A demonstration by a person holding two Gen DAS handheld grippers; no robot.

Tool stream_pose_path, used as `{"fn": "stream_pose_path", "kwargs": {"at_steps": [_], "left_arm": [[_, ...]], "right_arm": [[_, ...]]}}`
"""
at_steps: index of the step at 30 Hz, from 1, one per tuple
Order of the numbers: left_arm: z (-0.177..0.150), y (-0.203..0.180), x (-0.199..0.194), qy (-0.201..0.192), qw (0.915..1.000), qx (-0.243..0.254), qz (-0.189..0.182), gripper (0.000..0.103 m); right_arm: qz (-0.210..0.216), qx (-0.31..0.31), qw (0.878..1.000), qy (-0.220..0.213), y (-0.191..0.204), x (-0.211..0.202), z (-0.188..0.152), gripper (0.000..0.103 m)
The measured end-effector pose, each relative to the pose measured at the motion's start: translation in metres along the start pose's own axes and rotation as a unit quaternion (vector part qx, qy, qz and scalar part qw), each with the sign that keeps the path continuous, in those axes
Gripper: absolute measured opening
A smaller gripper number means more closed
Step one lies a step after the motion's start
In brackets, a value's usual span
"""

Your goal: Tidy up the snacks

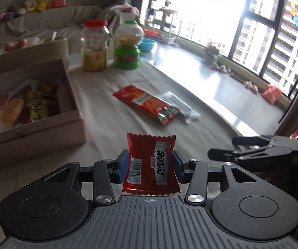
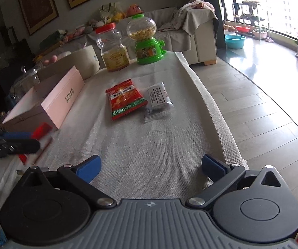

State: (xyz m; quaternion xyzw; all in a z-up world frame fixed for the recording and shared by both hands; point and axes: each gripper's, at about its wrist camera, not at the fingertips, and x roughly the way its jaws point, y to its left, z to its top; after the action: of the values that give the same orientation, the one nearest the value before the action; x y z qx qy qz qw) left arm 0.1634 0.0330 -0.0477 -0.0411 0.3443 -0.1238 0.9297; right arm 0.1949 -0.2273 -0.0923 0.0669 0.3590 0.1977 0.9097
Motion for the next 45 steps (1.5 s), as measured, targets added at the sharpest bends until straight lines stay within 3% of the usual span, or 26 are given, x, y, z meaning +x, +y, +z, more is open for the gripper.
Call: {"fn": "stream_pose_path", "kwargs": {"at_steps": [3,5,12,16,19,23,28,33,38,43,45], "left_arm": [[-0.009,0.027,-0.029,-0.03,0.9986,-0.042,0.016,0.05],[-0.02,0.046,-0.04,-0.029,0.9966,-0.07,0.033,0.049],[-0.06,0.091,-0.051,0.011,0.9899,-0.118,0.077,0.049],[-0.073,0.101,-0.052,0.014,0.9879,-0.136,0.073,0.05],[-0.073,0.104,-0.051,0.012,0.9882,-0.138,0.066,0.05],[-0.073,0.101,-0.047,0.013,0.9898,-0.132,0.052,0.053],[-0.074,0.095,-0.04,0.011,0.9915,-0.122,0.045,0.056],[-0.075,0.09,-0.038,0.013,0.9925,-0.11,0.051,0.059],[-0.075,0.083,-0.036,0.018,0.994,-0.088,0.061,0.062],[-0.079,0.074,-0.034,0.012,0.9948,-0.066,0.077,0.064],[-0.079,0.067,-0.033,0.023,0.9957,-0.032,0.084,0.065]], "right_arm": [[-0.035,-0.088,0.994,0.045,0.024,0.011,0.004,0.103],[-0.021,-0.152,0.986,0.068,0.04,0.019,0.01,0.1],[-0.012,-0.167,0.986,0.003,0.073,0.047,0.075,0.099],[-0.028,-0.154,0.987,0.029,0.076,0.1,0.102,0.079],[-0.053,-0.154,0.985,0.049,0.073,0.132,0.103,0.076],[-0.06,-0.169,0.983,0.046,0.08,0.121,0.093,0.055],[-0.036,-0.175,0.982,0.065,0.091,0.08,0.057,0.055],[0.028,-0.172,0.98,0.098,0.098,0.042,0.03,0.061],[0.016,-0.2,0.976,0.08,0.108,0.044,0.023,0.074],[0.014,-0.176,0.983,0.06,0.107,0.063,0.031,0.077],[0.015,-0.177,0.982,0.062,0.109,0.062,0.032,0.069]]}}
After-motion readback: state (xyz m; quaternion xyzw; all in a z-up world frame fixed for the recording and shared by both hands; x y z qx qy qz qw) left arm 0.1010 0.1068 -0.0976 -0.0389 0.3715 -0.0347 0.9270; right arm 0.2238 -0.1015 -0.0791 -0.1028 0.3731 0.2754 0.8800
